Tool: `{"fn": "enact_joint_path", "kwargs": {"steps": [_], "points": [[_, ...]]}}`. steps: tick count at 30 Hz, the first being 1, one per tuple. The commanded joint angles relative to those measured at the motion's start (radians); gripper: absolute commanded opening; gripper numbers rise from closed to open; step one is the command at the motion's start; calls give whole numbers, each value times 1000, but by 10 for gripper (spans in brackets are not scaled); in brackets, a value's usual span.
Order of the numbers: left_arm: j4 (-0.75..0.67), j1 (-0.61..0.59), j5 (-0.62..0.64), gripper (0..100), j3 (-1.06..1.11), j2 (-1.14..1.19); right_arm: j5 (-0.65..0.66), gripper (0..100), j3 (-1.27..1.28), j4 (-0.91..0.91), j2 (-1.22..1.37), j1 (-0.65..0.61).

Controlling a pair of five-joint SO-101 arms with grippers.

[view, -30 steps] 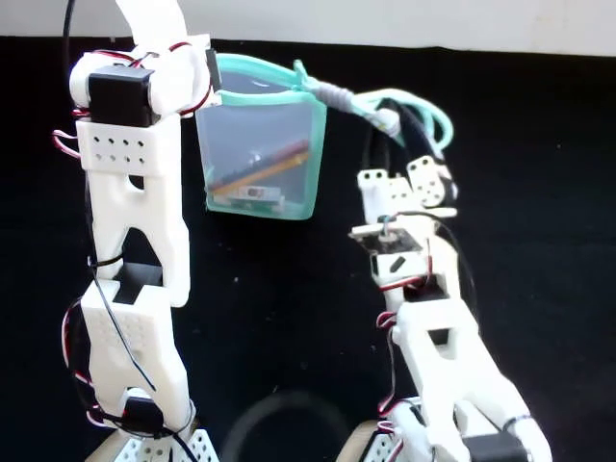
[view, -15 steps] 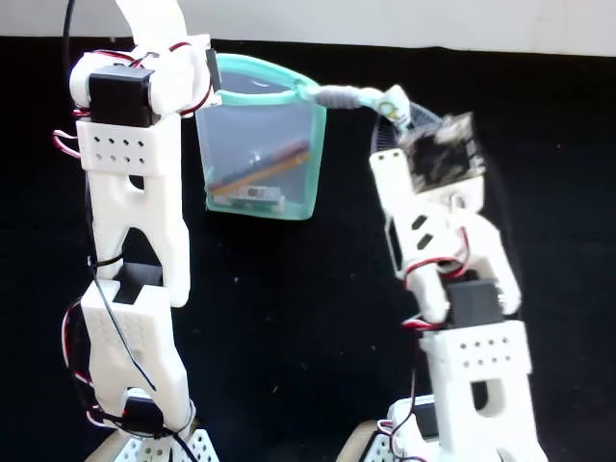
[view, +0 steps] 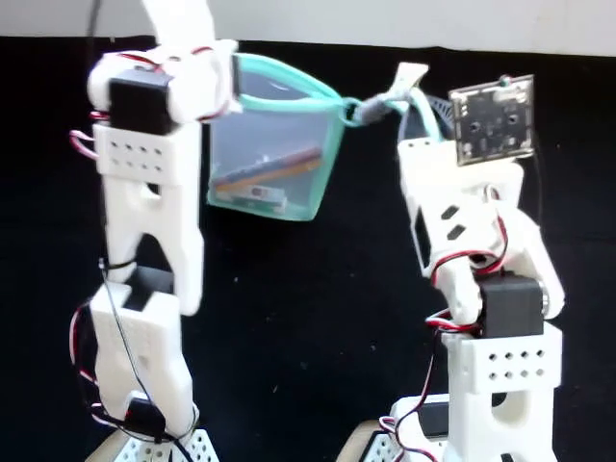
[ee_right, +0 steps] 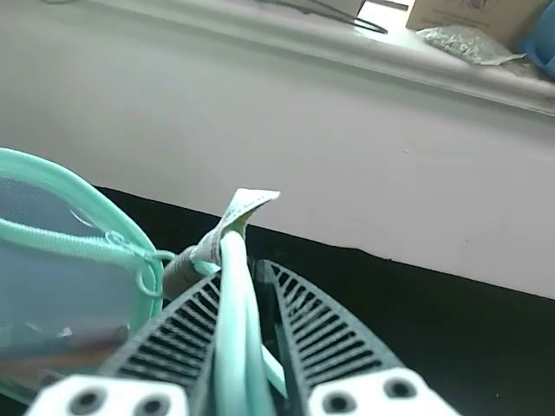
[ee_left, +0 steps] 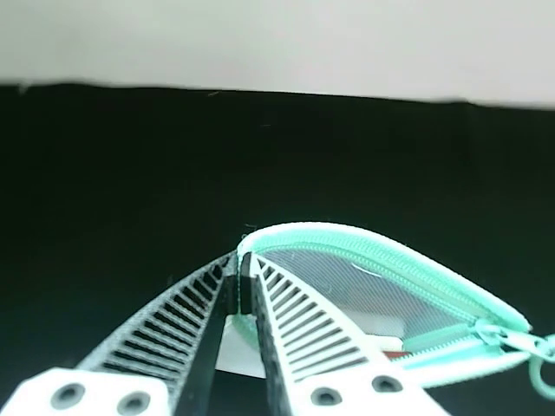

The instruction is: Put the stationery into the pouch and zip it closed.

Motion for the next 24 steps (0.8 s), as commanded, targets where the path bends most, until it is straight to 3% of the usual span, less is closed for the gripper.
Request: {"fn": "enact_joint_path", "kwargs": {"steps": [1,10,18,24], "points": [[5,125,-69,7,16,41,2,6,-139,-12,4,18],[11,73,-68,7,16,35,2,6,-450,-12,5,18],[9,71,-71,7,15,31,2,6,-572,-8,7,16],[3,73,-87,28,15,33,2,6,-756,30,154,-5]]}}
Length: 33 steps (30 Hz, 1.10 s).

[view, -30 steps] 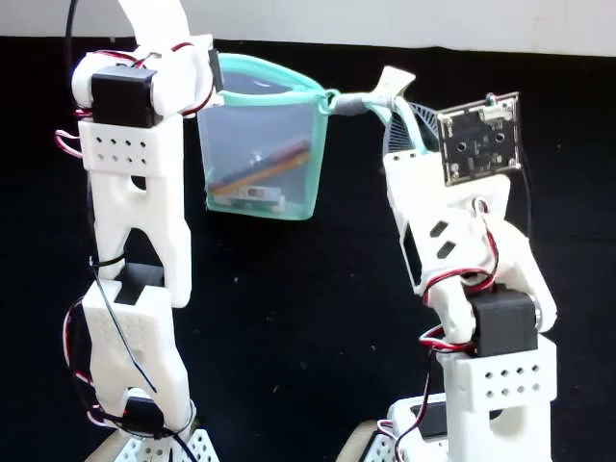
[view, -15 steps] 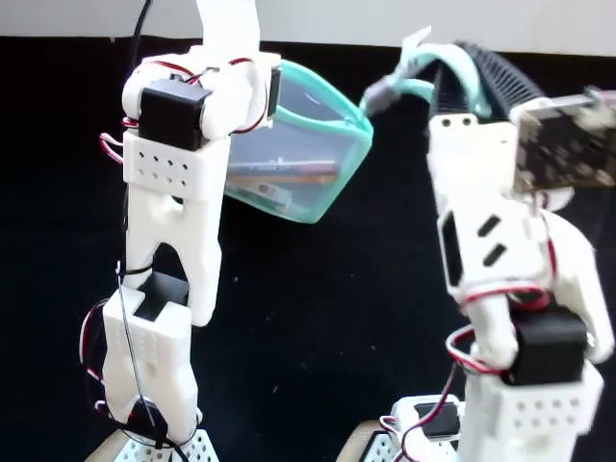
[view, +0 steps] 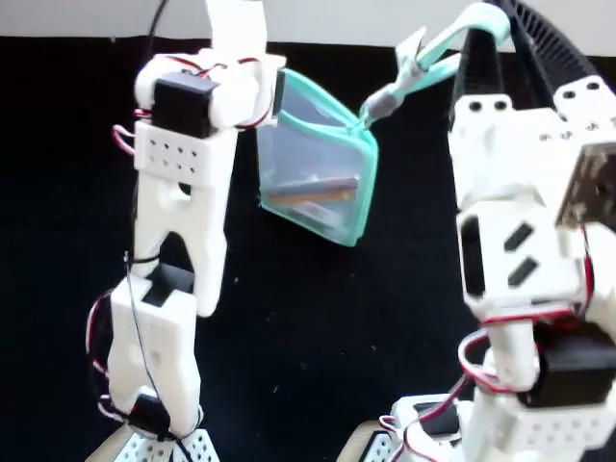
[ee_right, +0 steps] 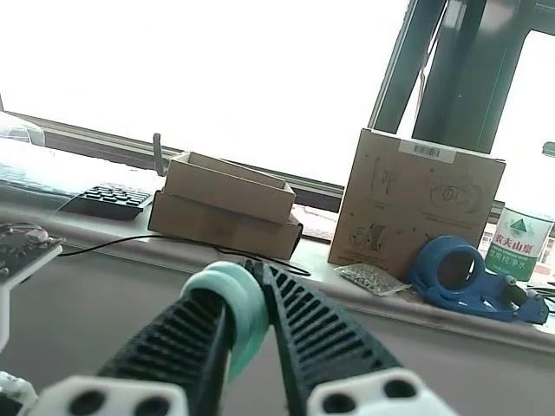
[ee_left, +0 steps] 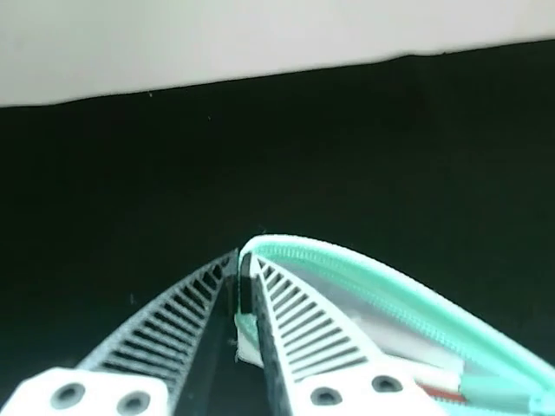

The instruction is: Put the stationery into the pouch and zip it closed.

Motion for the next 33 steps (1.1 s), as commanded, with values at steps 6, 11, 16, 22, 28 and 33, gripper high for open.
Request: {"fn": "enact_joint_path", "kwargs": {"steps": [6,11,16,22,28,33], "points": [[12,7,-64,186,10,27,2,6,-384,170,240,-104],[5,-10,-64,200,-140,-7,2,6,-486,226,334,-104],[18,-28,-60,199,-283,-38,2,6,-498,223,351,-105],[21,-36,-58,199,-297,-110,2,6,-498,222,351,-105],[26,-31,-58,199,-288,-248,2,6,-498,222,351,-105],[34,-13,-57,199,-205,-331,2,6,-498,220,352,-105]]}}
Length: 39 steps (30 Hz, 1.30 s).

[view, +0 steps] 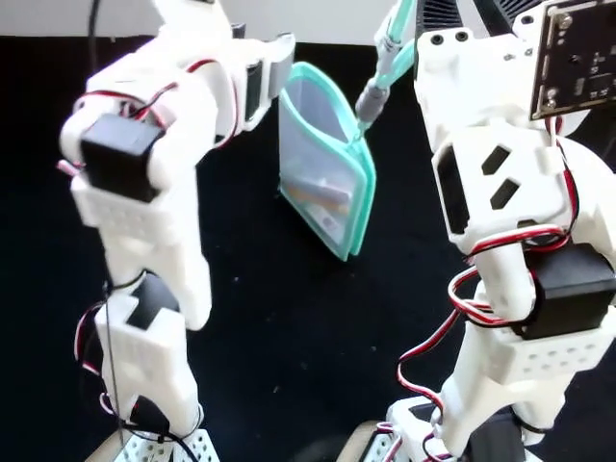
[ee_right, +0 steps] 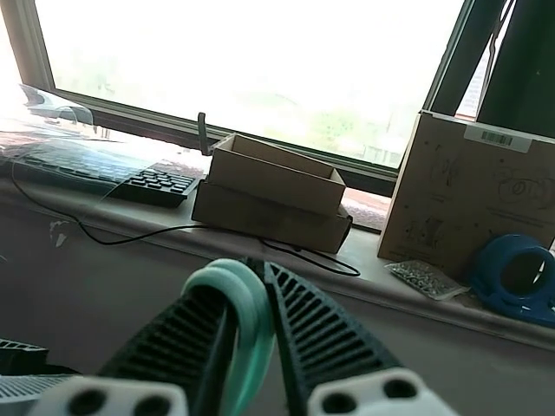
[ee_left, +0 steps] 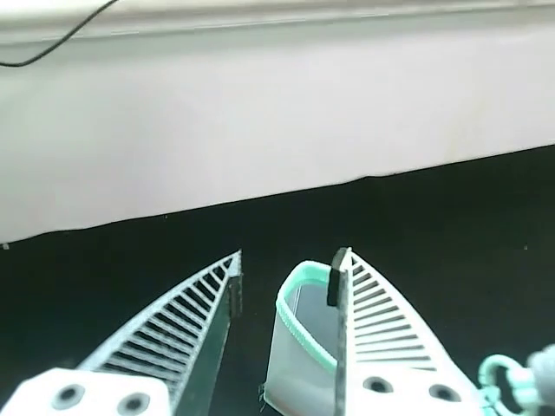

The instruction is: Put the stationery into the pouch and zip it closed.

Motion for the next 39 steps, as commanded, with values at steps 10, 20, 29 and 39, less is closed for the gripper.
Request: {"fn": "enact_joint_path", "kwargs": {"steps": [10,20,29,39], "points": [[2,140,0,199,677,-432,2,6,-38,-4,1,-5],[-6,278,112,199,903,-565,0,6,-38,-2,1,-5],[-146,278,190,199,966,-542,0,6,-38,1,1,-5],[-273,374,247,199,1046,-443,0,6,-36,2,1,-4]]}}
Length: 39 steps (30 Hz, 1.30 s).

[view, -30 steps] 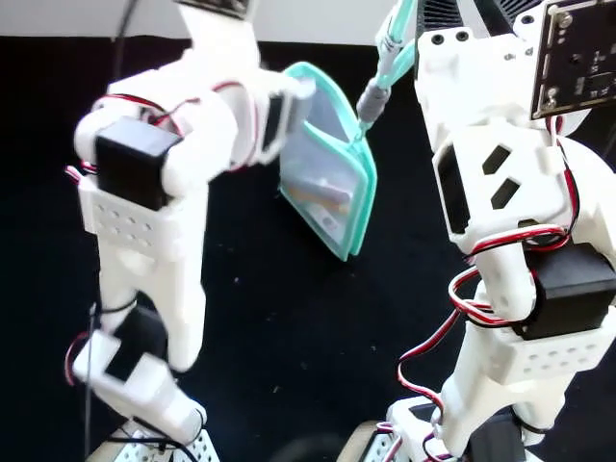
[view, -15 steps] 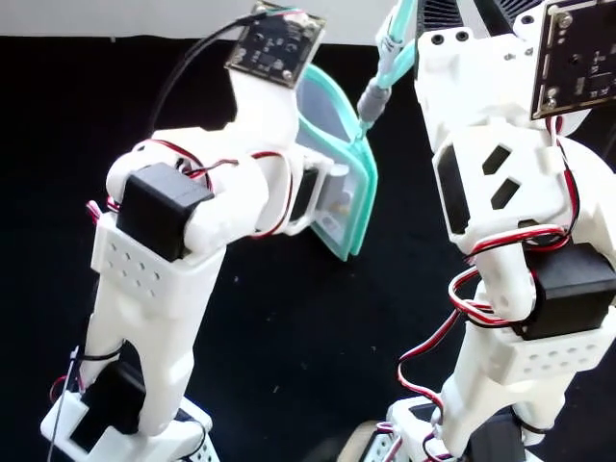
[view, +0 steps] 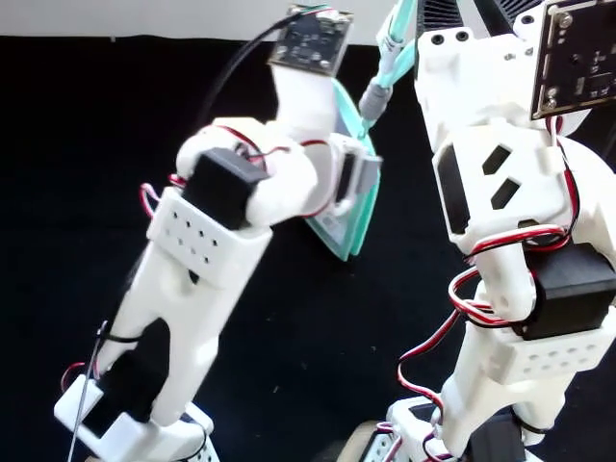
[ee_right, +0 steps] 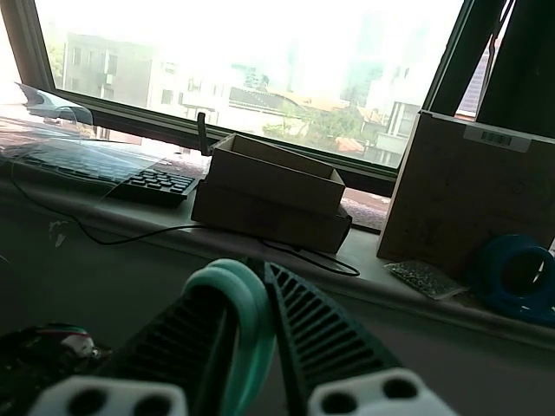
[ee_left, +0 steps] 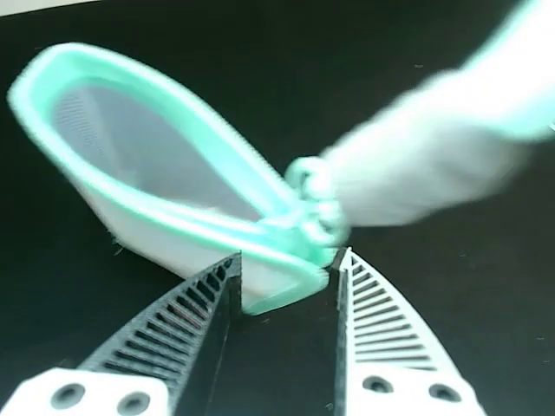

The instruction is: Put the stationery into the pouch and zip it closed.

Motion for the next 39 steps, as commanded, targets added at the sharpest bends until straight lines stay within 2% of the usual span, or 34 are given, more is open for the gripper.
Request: {"fn": "enact_joint_path", "kwargs": {"steps": [1,19,23,25,30,36,39], "points": [[-32,42,11,199,-4,7,0,6,-36,2,1,-4],[-72,7,15,198,15,27,0,6,-36,4,-7,-2],[-77,-2,-3,79,48,27,0,6,-36,4,-7,-2],[-97,-18,-68,2,64,25,0,6,-36,4,-7,-2],[-94,-58,-87,7,73,15,0,6,-36,4,-7,-2],[23,-137,-127,7,28,13,0,6,-36,4,-7,-1],[89,-107,-149,11,5,13,0,6,-36,4,-7,-2]]}}
